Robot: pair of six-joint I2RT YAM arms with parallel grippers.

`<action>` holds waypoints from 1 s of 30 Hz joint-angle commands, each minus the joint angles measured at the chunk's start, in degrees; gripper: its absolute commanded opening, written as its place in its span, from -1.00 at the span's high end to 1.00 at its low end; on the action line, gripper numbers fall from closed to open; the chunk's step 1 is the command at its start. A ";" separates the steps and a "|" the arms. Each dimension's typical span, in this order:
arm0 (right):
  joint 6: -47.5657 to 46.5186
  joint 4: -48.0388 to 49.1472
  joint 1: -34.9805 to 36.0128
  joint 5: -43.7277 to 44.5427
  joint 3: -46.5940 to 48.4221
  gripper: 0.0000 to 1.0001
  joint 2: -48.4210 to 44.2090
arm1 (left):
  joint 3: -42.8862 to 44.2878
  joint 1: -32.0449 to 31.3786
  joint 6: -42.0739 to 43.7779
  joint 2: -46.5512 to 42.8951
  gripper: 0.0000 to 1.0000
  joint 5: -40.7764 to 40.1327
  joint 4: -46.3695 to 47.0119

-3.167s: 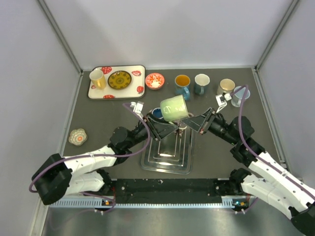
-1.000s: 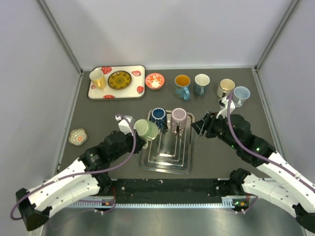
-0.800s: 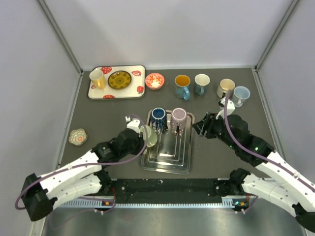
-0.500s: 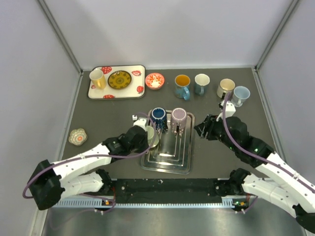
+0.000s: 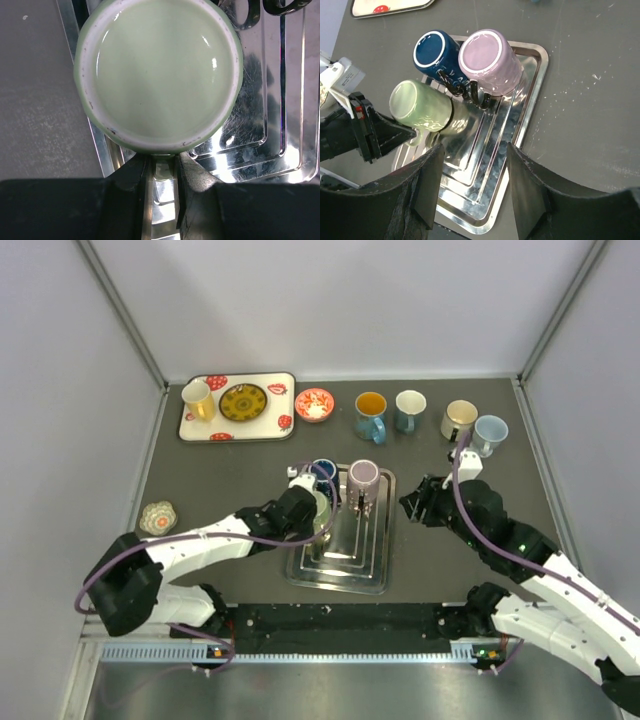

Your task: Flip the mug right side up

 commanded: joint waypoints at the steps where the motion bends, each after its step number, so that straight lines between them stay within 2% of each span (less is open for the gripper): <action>1: -0.95 0.16 0.68 1.63 -0.27 -0.07 -1.26 | 4.63 0.01 0.87 1.51 1.00 -2.77 4.37; 4: -1.04 -0.10 0.60 1.98 -0.36 -0.07 -1.52 | 5.77 0.01 0.61 3.45 0.97 -3.92 2.34; 5: -1.04 -0.28 0.68 2.07 -0.44 -0.07 -1.43 | 5.78 0.01 0.61 4.23 0.86 -4.09 2.26; 12: -0.69 -0.80 0.60 3.30 -0.45 -0.09 -1.09 | 6.13 0.01 0.43 6.61 0.48 -4.71 2.96; 15: 0.02 -2.56 0.68 6.54 0.60 -0.14 -0.38 | 7.09 0.01 0.87 5.74 0.35 -3.31 1.82; 16: 0.19 -4.39 0.60 7.68 1.05 -0.17 0.58 | 7.18 0.01 0.87 4.87 0.22 -3.30 0.51; 17: 0.54 -5.37 0.68 10.13 1.75 -0.19 1.28 | 7.01 0.01 0.78 2.33 0.16 -3.57 -0.20; 19: 0.81 -7.65 0.68 12.69 4.21 -0.25 4.00 | 6.40 0.01 0.78 -0.75 -0.16 -4.01 -1.95; 22: 0.28 -10.12 0.42 17.70 7.81 -0.30 7.26 | 5.69 -0.08 0.87 -7.87 -0.45 -4.44 -6.70; 25: -0.86 -9.69 -3.17 20.70 11.41 -0.30 13.05 | 4.11 -0.08 0.96 -16.39 -0.47 -5.94 -9.69; 29: -3.49 -3.02 -10.90 18.96 15.37 -0.24 22.45 | 2.09 -0.08 0.78 -26.67 -0.47 -7.70 -9.97; 30: -4.89 1.26 -13.01 17.90 17.12 -0.23 26.21 | 1.56 0.01 0.96 -27.91 -0.47 -7.87 -8.66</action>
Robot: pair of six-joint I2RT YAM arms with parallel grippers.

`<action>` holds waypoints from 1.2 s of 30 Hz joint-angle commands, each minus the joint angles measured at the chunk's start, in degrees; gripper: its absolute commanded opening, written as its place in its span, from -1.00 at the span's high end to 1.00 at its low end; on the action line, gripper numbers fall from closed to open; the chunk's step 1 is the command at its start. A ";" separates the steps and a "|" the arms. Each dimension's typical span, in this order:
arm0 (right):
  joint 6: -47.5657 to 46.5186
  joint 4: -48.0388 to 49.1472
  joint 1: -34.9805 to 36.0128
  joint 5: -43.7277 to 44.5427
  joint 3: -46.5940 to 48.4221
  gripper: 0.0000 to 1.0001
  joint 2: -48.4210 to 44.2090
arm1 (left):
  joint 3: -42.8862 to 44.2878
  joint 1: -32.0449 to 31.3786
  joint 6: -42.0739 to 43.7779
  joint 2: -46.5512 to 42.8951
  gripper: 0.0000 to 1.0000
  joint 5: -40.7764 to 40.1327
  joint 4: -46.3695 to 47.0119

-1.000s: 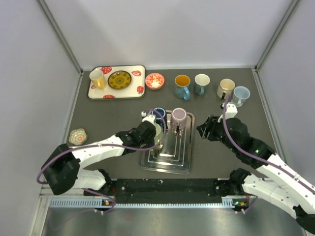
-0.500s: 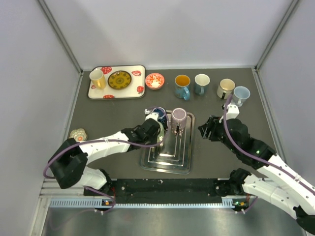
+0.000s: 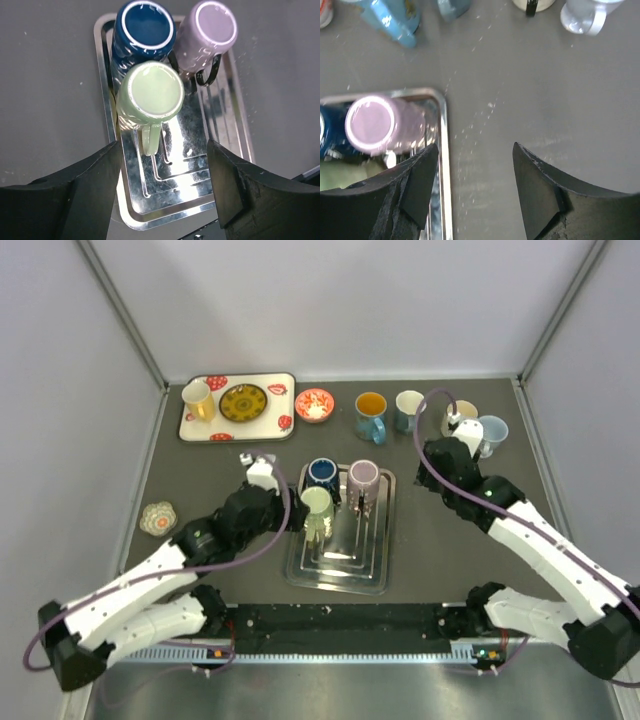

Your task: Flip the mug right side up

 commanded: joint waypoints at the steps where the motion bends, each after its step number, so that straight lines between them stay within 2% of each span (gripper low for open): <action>1: -4.49 9.78 -6.75 -0.92 7.01 -0.23 10.26 | -3.57 -0.01 0.80 -6.81 -0.46 -2.61 -0.01; 4: -7.73 10.22 -11.41 -8.73 15.88 -0.22 21.51 | -4.29 0.08 1.51 -9.36 -0.46 0.02 0.86; 6: -11.60 11.10 -11.95 -9.72 20.70 -0.22 27.91 | -4.55 0.16 2.39 -10.68 -0.47 1.87 1.22; 10: -16.09 13.48 -13.61 -13.93 25.74 -0.24 35.92 | -4.55 0.16 2.83 -12.18 -0.50 3.46 1.49; 13: -17.06 13.48 -15.54 -16.04 27.94 -0.26 39.98 | -3.94 0.16 3.70 -12.18 -0.61 3.46 0.70; 22: -20.13 17.69 -17.49 -16.85 30.22 -0.28 46.41 | -3.85 0.08 3.89 -10.60 -0.70 4.34 0.17; 25: -20.84 19.19 -17.49 -16.58 31.02 -0.27 48.69 | -3.59 0.08 2.49 -10.33 -0.98 2.58 -0.62; 36: -21.28 21.83 -17.57 -12.63 34.70 -0.22 54.76 | -3.94 0.25 3.09 -10.77 -0.98 2.49 -0.62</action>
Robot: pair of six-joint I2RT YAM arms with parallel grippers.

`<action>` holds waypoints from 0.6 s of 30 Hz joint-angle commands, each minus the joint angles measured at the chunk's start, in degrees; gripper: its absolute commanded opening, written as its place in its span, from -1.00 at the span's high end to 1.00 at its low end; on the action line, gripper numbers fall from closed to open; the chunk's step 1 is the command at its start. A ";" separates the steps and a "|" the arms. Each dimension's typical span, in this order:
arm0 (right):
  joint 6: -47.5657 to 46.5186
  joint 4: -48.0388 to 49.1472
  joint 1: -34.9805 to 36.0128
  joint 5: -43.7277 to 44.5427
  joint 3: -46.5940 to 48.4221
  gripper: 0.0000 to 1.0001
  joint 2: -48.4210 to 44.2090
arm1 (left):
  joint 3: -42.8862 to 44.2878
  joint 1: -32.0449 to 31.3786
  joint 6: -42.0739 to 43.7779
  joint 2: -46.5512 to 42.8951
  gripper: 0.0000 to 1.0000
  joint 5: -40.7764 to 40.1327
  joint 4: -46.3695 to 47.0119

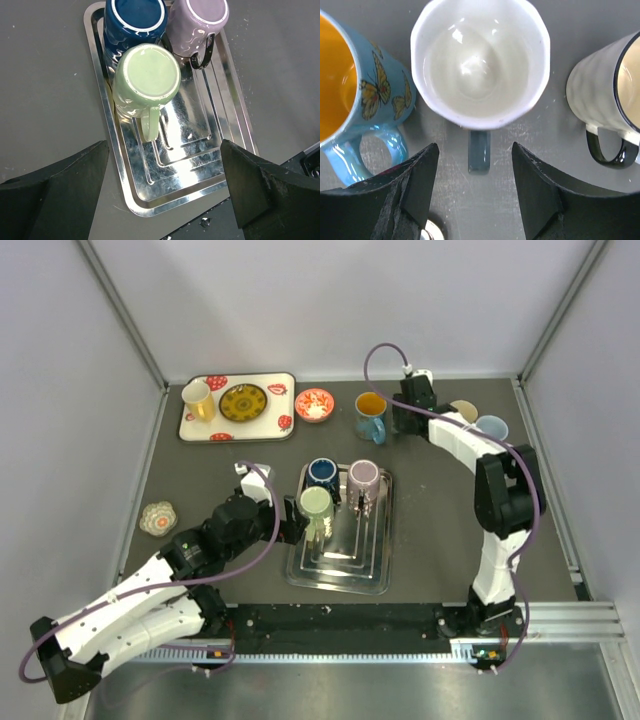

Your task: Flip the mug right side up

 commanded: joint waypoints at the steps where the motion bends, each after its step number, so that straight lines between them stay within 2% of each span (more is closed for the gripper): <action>1: -0.69 2.60 -0.24 3.13 4.72 -0.21 1.87 | 0.52 0.10 0.34 -0.35 -0.98 -1.09 0.80; 8: -0.43 3.03 -0.33 3.83 6.48 -0.12 3.62 | 0.78 0.19 0.34 0.88 -0.96 -1.53 1.32; 18: 0.45 5.23 -0.24 4.19 5.16 0.10 3.80 | 0.52 0.19 0.07 1.15 -0.95 -1.62 1.68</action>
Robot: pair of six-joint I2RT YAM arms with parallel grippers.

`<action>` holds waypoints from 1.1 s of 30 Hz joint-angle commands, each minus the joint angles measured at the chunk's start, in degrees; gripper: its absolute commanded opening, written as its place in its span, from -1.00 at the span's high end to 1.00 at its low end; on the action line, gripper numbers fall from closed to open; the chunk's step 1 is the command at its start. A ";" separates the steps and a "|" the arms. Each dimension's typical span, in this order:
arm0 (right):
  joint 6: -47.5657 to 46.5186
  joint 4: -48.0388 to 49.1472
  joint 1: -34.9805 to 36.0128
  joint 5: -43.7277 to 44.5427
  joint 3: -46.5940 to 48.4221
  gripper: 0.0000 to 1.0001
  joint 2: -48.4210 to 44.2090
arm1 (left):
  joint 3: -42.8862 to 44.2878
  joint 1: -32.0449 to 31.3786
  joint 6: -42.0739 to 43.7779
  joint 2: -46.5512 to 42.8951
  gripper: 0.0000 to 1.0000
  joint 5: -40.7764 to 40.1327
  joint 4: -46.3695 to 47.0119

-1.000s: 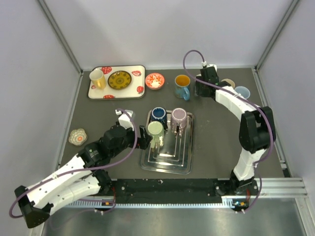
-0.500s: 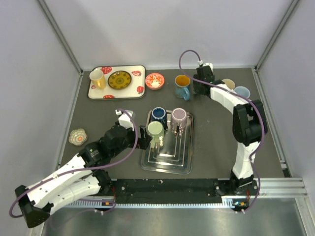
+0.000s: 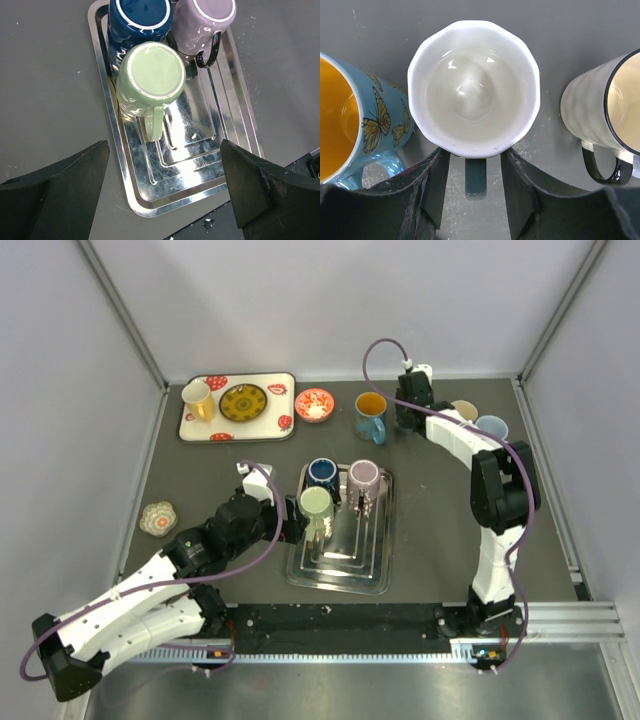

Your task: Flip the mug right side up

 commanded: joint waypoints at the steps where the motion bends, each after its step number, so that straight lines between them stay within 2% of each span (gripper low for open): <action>1: 0.26 2.78 -0.28 1.35 1.58 0.11 0.57 | 0.41 0.10 0.07 -0.03 -0.95 -0.81 1.65; 16: 0.17 1.64 -0.55 1.26 1.40 0.64 0.75 | 0.06 0.19 -0.45 0.06 -0.91 -0.46 2.01; 19: 0.08 0.94 -0.55 1.43 1.49 0.98 0.75 | -0.03 0.19 -0.45 -0.21 -0.90 -0.37 2.01; 25: 0.08 -1.17 -0.55 2.40 0.96 1.00 -0.48 | -0.29 0.19 -0.98 -0.56 -0.87 -0.11 2.27; 33: 0.26 -1.96 -0.37 2.40 -3.52 1.00 -9.70 | -0.55 0.19 -2.30 -1.79 -0.84 -0.81 4.29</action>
